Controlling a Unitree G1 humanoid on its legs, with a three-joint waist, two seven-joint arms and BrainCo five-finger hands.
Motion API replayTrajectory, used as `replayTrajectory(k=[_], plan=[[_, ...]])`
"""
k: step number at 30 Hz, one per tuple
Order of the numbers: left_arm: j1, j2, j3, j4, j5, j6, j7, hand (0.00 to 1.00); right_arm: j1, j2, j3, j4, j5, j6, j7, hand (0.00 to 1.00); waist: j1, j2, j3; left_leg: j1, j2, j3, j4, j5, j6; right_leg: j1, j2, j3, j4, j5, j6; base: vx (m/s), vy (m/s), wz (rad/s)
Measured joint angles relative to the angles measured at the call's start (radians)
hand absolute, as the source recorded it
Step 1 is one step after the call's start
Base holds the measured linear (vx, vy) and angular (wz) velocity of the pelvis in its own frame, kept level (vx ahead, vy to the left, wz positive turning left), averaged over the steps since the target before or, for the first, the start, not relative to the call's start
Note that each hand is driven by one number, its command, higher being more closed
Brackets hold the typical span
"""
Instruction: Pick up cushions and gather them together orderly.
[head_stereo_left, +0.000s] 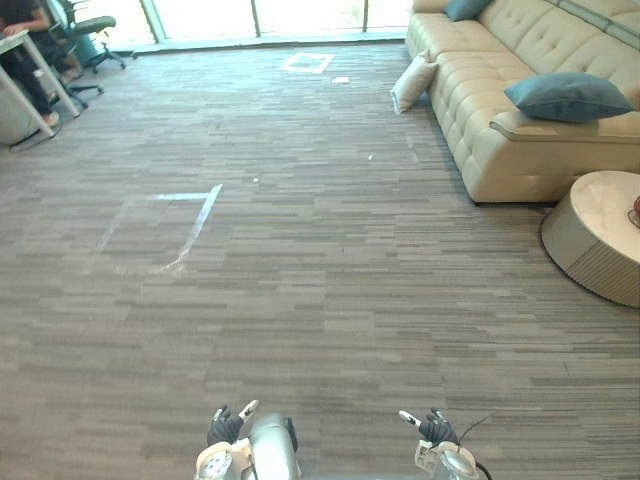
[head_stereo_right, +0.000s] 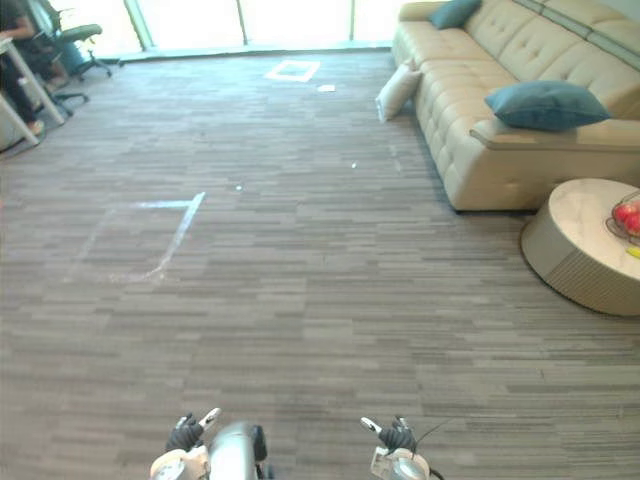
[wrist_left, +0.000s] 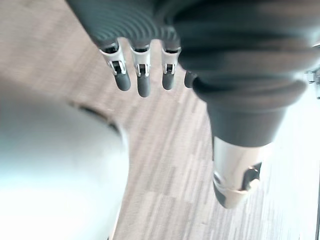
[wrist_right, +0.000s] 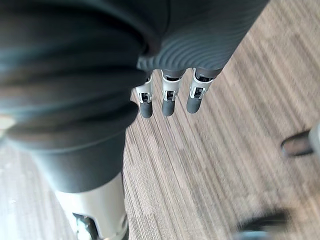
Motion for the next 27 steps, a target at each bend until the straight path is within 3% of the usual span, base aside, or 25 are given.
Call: replayTrajectory(k=[1,2,3,4,5,6,7,8,9,10,11,12,13,15,16,18,19,20,21,22,24,25,26,27], plan=[[0.001,-0.002,-0.001,0.000,-0.001,-0.001,0.001,0.00,0.000,-0.001,0.000,0.005,0.000,0.000,0.000,0.00,0.002,0.004,-0.003,-0.004,-0.004,0.000,-0.030,0.010,0.003,0.005,-0.002,0.002,0.000,-0.004,0.007,0.76,0.293,-0.58],[0.000,-0.002,-0.009,0.002,-0.010,-0.006,0.004,0.00,0.009,-0.001,-0.001,0.027,-0.004,0.001,-0.001,0.00,0.021,-0.010,-0.021,0.002,-0.026,-0.001,-0.053,0.153,0.075,0.030,-0.027,0.017,0.014,-0.021,0.036,0.82,0.327,-0.41],[0.001,0.032,-0.018,0.014,-0.002,-0.006,-0.002,0.00,0.021,0.025,-0.009,0.028,-0.015,0.004,-0.001,0.00,0.022,-0.061,-0.055,0.016,-0.077,0.009,-0.048,0.172,0.134,0.013,-0.080,0.020,0.095,-0.025,0.060,0.84,0.336,-0.33],[0.000,0.037,-0.018,0.016,0.000,-0.006,-0.002,0.00,0.023,0.029,-0.015,0.028,-0.019,0.004,-0.001,0.00,0.020,-0.072,-0.058,0.019,-0.088,0.014,-0.048,0.163,0.139,0.004,-0.091,0.019,0.120,-0.022,0.064,0.84,0.346,0.12],[-0.003,0.054,-0.017,0.027,0.004,-0.006,-0.002,0.00,0.045,0.050,-0.051,0.034,-0.034,0.003,0.001,0.00,0.015,-0.109,-0.064,0.068,-0.130,0.019,-0.028,0.099,0.144,-0.055,-0.115,0.022,0.313,0.032,0.142,0.97,0.423,0.34],[-0.008,0.070,-0.032,0.048,0.009,-0.002,-0.003,0.00,0.052,0.049,-0.090,0.041,-0.037,0.003,0.003,0.00,0.011,-0.119,-0.068,0.127,-0.159,-0.007,-0.015,0.037,0.146,-0.123,-0.115,0.029,0.540,0.160,0.226,0.93,0.407,0.44],[-0.012,0.077,-0.044,0.054,0.011,0.005,-0.003,0.00,0.056,0.047,-0.101,0.041,-0.037,0.002,0.002,0.00,0.004,-0.123,-0.069,0.171,-0.172,-0.014,-0.011,0.002,0.143,-0.181,-0.119,0.036,0.709,0.210,0.301,0.74,0.307,0.33],[-0.012,0.078,-0.047,0.058,0.011,0.008,-0.002,0.00,0.056,0.045,-0.100,0.041,-0.037,0.001,0.003,0.00,0.002,-0.122,-0.068,0.189,-0.175,-0.016,-0.009,-0.010,0.143,-0.206,-0.120,0.036,0.770,0.221,0.319,0.53,0.173,0.11],[-0.016,0.076,-0.051,0.074,0.012,0.015,-0.002,0.00,0.061,0.029,-0.094,0.024,-0.038,-0.005,0.009,0.00,-0.005,-0.108,-0.060,0.282,-0.184,-0.030,-0.022,-0.055,0.137,-0.323,-0.137,0.009,0.977,0.228,0.317,0.60,0.182,-0.07],[-0.025,0.067,-0.053,0.080,0.012,0.019,-0.001,0.00,0.062,0.017,-0.092,0.009,-0.037,-0.013,0.010,0.00,-0.015,-0.092,-0.050,0.366,-0.184,-0.032,-0.061,-0.079,0.134,-0.416,-0.154,-0.027,1.071,0.202,0.268,0.58,0.172,-0.11],[-0.025,0.064,-0.054,0.080,0.012,0.020,-0.001,0.00,0.062,0.015,-0.091,-0.001,-0.037,-0.014,0.010,0.00,-0.017,-0.085,-0.047,0.391,-0.183,-0.033,-0.080,-0.086,0.133,-0.447,-0.156,-0.039,1.087,0.190,0.250,0.53,0.144,-0.10],[-0.027,0.058,-0.059,0.081,0.012,0.023,-0.001,0.00,0.067,0.013,-0.089,-0.013,-0.037,-0.015,0.010,0.00,-0.022,-0.067,-0.040,0.447,-0.181,-0.036,-0.116,-0.102,0.132,-0.518,-0.155,-0.066,1.103,0.161,0.207,0.59,0.103,0.01],[-0.033,0.052,-0.064,0.083,0.012,0.030,0.000,0.00,0.076,0.009,-0.106,-0.036,-0.035,-0.025,0.008,0.00,-0.035,-0.058,-0.036,0.533,-0.166,-0.050,-0.146,-0.146,0.121,-0.635,-0.152,-0.126,1.044,0.111,0.177,0.58,0.064,0.06],[-0.044,0.052,-0.078,0.099,0.012,0.031,0.000,0.00,0.076,0.003,-0.112,-0.047,-0.035,-0.032,0.008,0.00,-0.042,-0.056,-0.033,0.594,-0.153,-0.062,-0.167,-0.173,0.112,-0.682,-0.151,-0.191,0.928,0.079,0.149,0.49,-0.025,0.25],[-0.060,0.043,-0.094,0.118,0.012,0.031,-0.001,0.00,0.076,0.000,-0.117,-0.051,-0.035,-0.033,0.009,0.00,-0.053,-0.054,-0.034,0.667,-0.137,-0.090,-0.204,-0.202,0.096,-0.713,-0.135,-0.251,0.654,0.100,0.130,0.54,-0.078,0.46],[-0.072,0.031,-0.097,0.129,0.012,0.030,-0.001,0.00,0.074,-0.006,-0.125,-0.047,-0.034,-0.033,0.008,0.00,-0.069,-0.054,-0.035,0.695,-0.133,-0.128,-0.223,-0.222,0.087,-0.729,-0.120,-0.236,0.454,0.147,0.110,0.62,-0.145,0.82],[-0.071,0.006,-0.088,0.137,0.013,0.032,-0.001,0.00,0.070,-0.020,-0.127,-0.037,-0.034,-0.027,0.008,0.00,-0.089,-0.040,-0.036,0.729,-0.119,-0.177,-0.240,-0.248,0.087,-0.742,-0.113,-0.210,0.366,0.219,0.092,0.85,-0.257,1.38],[-0.055,-0.008,-0.071,0.136,0.022,0.031,-0.002,0.00,0.084,-0.043,-0.118,-0.014,-0.036,-0.016,0.003,0.00,-0.101,-0.018,-0.047,0.741,-0.099,-0.224,-0.203,-0.257,0.090,-0.733,-0.089,-0.199,0.414,0.270,0.069,0.72,-0.225,1.20],[-0.057,-0.010,-0.067,0.137,0.023,0.031,-0.002,0.00,0.083,-0.049,-0.118,-0.005,-0.035,-0.015,0.003,0.00,-0.102,-0.015,-0.049,0.735,-0.091,-0.227,-0.171,-0.258,0.091,-0.732,-0.085,-0.199,0.433,0.258,0.068,0.58,-0.212,0.68],[-0.067,-0.021,-0.052,0.137,0.031,0.032,-0.003,0.00,0.083,-0.069,-0.117,0.005,-0.036,-0.006,0.002,0.00,-0.094,0.008,-0.055,0.678,-0.049,-0.229,-0.008,-0.257,0.087,-0.708,-0.081,-0.218,0.446,0.218,0.054,0.71,-0.265,0.26],[-0.057,-0.024,0.028,0.134,0.031,0.035,0.000,0.00,0.081,-0.094,-0.111,-0.010,-0.035,0.003,-0.005,0.00,-0.077,0.057,-0.035,0.431,0.044,-0.241,0.566,-0.083,0.016,-0.598,-0.034,-0.239,0.421,0.136,0.013,0.84,-0.285,-0.04],[-0.052,-0.024,0.036,0.133,0.030,0.035,0.001,0.00,0.080,-0.097,-0.111,-0.007,-0.035,0.004,-0.008,0.00,-0.074,0.062,-0.031,0.407,0.062,-0.232,0.624,-0.084,0.017,-0.570,-0.022,-0.236,0.408,0.128,0.008,0.69,-0.160,-0.38],[-0.038,-0.022,0.042,0.113,0.029,0.036,0.004,0.00,0.079,-0.096,-0.108,0.002,-0.030,0.005,-0.016,0.00,-0.071,0.068,-0.025,0.354,0.104,-0.196,0.742,-0.092,0.008,-0.457,-0.004,-0.221,0.351,0.108,-0.004,0.66,-0.142,-0.31],[-0.017,-0.007,0.038,0.086,0.028,0.034,0.003,0.00,0.077,-0.091,-0.095,0.002,-0.027,0.005,-0.017,0.00,-0.062,0.043,-0.011,0.302,0.112,-0.169,0.769,-0.103,0.008,-0.351,-0.009,-0.208,0.283,0.089,-0.004,0.78,-0.167,-0.25]])
